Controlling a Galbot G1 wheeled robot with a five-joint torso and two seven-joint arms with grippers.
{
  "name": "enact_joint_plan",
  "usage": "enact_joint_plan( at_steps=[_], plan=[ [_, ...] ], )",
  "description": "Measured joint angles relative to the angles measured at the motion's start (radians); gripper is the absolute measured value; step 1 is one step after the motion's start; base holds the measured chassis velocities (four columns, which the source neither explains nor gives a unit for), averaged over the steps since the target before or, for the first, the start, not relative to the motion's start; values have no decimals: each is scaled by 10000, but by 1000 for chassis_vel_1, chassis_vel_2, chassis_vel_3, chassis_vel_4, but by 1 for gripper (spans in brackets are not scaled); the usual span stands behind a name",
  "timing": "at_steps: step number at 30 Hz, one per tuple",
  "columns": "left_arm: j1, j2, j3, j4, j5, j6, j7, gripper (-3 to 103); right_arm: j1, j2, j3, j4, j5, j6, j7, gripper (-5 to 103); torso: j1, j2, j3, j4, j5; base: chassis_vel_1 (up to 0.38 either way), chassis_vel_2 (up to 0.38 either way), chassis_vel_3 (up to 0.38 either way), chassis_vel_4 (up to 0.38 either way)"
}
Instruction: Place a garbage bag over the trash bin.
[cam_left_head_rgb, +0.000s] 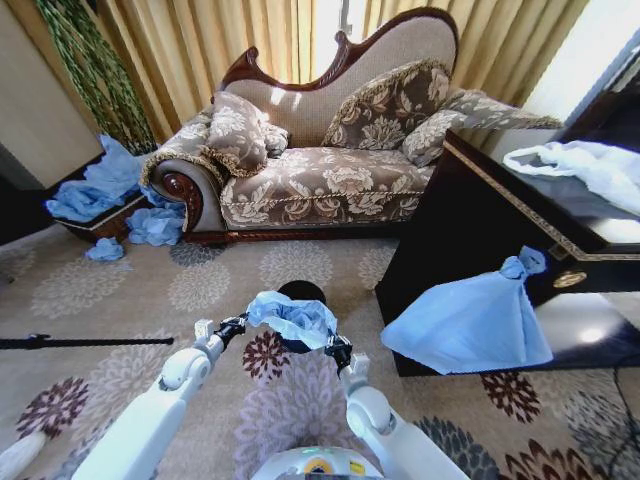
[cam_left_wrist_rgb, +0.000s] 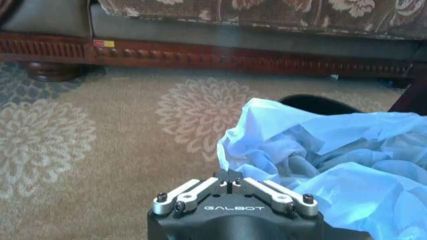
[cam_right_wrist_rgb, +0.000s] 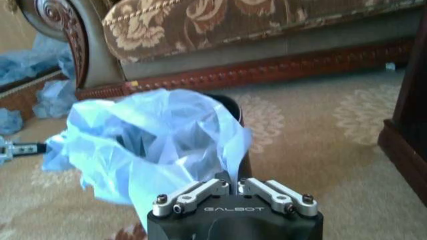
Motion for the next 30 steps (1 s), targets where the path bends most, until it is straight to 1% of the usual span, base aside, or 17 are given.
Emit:
enact_joint_plan(
  at_steps=[4, 9, 13, 18, 21, 26, 30],
  plan=[
    [-119, 26, 138, 310, 46, -57, 69, 0, 72, 263, -4, -608, -166, 63, -125, 0, 0, 0, 0, 0, 2, 0, 0, 0, 0],
    [-430, -15, 341, 780, 151, -91, 134, 0, 377, 412, 27, -1132, -259, 198, -192, 0, 0, 0, 0, 1, 1, 0, 0, 0, 0],
    [-1088, -157, 664, 1469, 321, -122, 236, 0, 648, 517, 82, -1706, -374, 369, -278, 0, 1, 0, 1, 0, 0, 0, 0, 0, 0],
    [-1545, -313, 854, 1881, 443, -123, 338, 0, 783, 543, 121, -1987, -438, 482, -330, 0, 1, -1, 1, 0, -1, 0, 0, 0, 0],
    [-1921, -518, 965, 2278, 572, -171, 402, 0, 949, 587, 224, -2317, -509, 629, -463, 0, 1, -2, 1, 0, 1, 0, 0, 0, 0],
    [-2093, -712, 1027, 2600, 730, -286, 516, 0, 1101, 649, 308, -2685, -624, 829, -665, 0, 1, -2, 1, 0, 1, 0, 0, 0, 0],
    [-1984, -837, 1011, 2605, 866, -321, 615, 0, 1111, 657, 301, -2735, -848, 1002, -796, 0, 1, -2, 1, -1, 1, 0, 0, 0, 0]
  ],
)
